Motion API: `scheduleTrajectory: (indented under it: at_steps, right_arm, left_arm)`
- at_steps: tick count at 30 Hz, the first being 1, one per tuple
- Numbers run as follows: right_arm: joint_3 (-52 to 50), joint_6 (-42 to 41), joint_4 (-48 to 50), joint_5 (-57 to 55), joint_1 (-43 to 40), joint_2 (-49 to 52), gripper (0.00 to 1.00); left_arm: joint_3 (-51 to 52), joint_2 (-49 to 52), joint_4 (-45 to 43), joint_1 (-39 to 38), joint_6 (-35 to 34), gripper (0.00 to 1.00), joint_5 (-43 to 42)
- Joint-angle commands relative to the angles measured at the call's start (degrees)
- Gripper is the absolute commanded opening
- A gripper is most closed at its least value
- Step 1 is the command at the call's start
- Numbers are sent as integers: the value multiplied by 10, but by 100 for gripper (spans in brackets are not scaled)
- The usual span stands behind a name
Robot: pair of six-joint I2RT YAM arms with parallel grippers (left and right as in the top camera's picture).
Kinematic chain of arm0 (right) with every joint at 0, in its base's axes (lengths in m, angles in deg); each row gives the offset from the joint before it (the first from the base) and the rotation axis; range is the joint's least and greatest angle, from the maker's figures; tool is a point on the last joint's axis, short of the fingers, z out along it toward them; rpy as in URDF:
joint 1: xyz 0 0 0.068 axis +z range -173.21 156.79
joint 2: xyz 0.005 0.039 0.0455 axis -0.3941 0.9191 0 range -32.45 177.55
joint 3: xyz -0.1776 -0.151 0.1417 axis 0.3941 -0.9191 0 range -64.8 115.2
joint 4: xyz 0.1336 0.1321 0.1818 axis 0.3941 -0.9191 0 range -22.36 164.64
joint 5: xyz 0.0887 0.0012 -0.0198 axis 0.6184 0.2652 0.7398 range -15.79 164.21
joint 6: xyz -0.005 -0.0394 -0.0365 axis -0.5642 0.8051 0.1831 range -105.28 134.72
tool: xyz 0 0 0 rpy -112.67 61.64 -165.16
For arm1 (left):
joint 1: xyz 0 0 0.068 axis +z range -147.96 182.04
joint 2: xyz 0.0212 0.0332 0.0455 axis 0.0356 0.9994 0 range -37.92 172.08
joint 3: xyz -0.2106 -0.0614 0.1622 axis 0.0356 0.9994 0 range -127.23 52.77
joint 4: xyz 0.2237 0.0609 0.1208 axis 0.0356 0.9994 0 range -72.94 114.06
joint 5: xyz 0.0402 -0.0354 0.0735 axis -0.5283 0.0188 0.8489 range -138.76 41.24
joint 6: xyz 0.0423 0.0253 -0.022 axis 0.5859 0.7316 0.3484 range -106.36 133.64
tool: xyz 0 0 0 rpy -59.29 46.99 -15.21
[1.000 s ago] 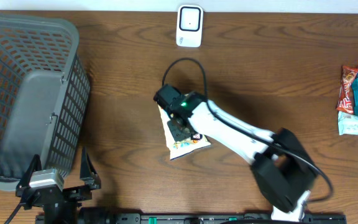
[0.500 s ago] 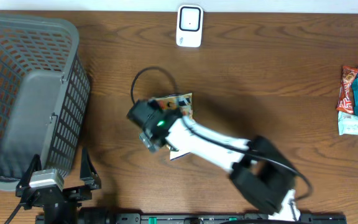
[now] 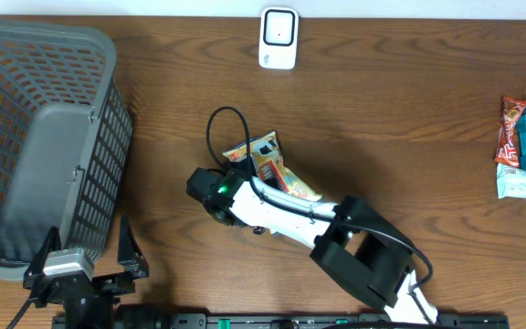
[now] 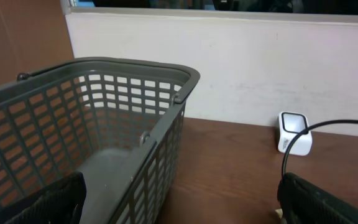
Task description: Scan the item barcode
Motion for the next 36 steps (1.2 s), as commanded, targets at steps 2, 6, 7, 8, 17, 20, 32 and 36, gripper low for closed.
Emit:
scheduleTrajectory:
  at_steps: [2, 6, 7, 8, 17, 20, 32, 36]
  right_arm:
    - [-15, 53, 18, 23, -9, 34, 6]
    - [32, 116, -23, 46, -11, 30, 1]
    - [53, 122, -43, 62, -16, 25, 1]
    - [72, 135, -58, 87, -21, 17, 1]
    - [117, 427, -98, 632, -136, -90, 1]
    - [108, 510, -113, 770, -173, -89, 1]
    - [-85, 526, 48, 875, -269, -89, 1]
    - [-94, 510, 60, 816, -284, -90, 2]
  left_arm:
    - [-2, -1, -2, -2, -5, 98, 7]
    - [-2, -1, -3, -2, -5, 98, 7]
    - [-2, -1, -3, -2, -5, 98, 7]
    - [-2, -1, -3, -2, -5, 98, 7]
    - [-2, -1, -3, -2, -5, 98, 7]
    - [-2, -1, -3, -2, -5, 98, 7]
    - [-2, -1, -2, -2, -5, 98, 7]
    - [-2, -1, -2, -2, -5, 98, 7]
